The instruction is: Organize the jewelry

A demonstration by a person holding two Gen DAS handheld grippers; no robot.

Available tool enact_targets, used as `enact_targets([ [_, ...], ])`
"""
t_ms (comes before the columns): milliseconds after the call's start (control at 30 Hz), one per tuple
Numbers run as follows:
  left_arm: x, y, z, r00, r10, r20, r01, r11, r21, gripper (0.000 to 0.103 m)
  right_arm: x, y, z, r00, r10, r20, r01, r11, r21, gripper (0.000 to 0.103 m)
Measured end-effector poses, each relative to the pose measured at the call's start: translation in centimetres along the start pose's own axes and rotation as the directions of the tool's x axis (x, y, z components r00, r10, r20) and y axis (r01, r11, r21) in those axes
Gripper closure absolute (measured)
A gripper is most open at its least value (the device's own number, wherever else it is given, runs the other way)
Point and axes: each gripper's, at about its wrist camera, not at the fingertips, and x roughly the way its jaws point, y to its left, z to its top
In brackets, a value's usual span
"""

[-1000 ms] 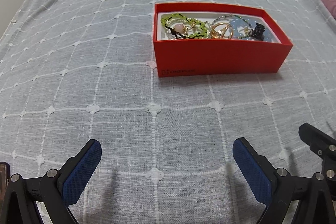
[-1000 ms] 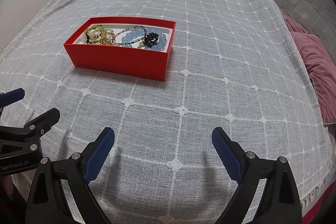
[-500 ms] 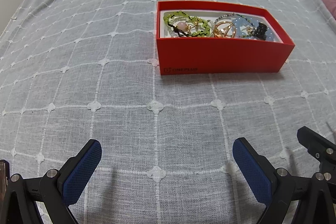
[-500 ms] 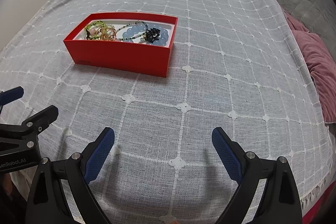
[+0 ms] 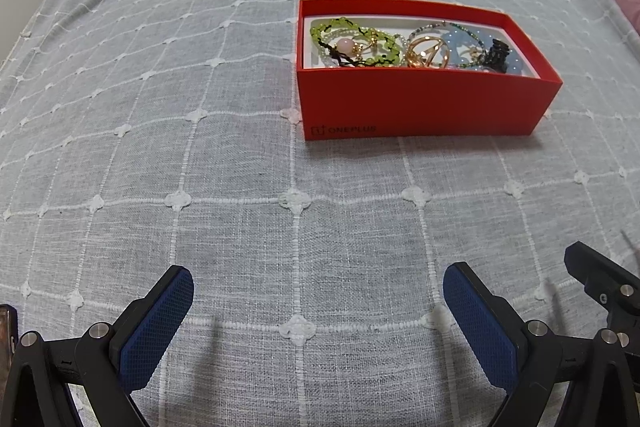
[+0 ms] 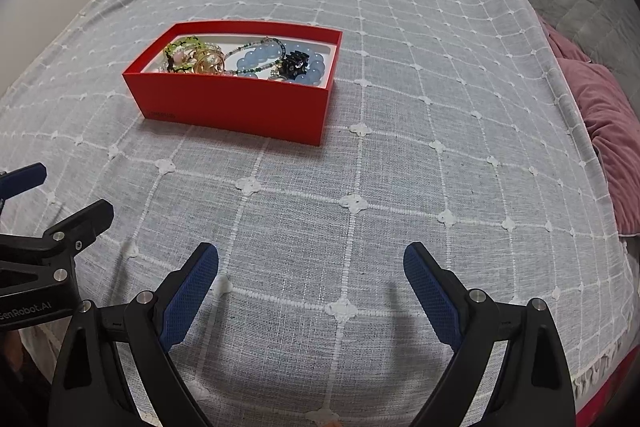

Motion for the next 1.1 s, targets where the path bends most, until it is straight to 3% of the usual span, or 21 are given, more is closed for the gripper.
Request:
enact_targets([
  [1100,0.02,0.05,0.03,1.000,0.001,-0.003,-0.001,1.000,0.001,0.001,0.11,0.16,-0.11,1.000,-0.001,-0.004,0.001,1.000,-0.003,0.008],
])
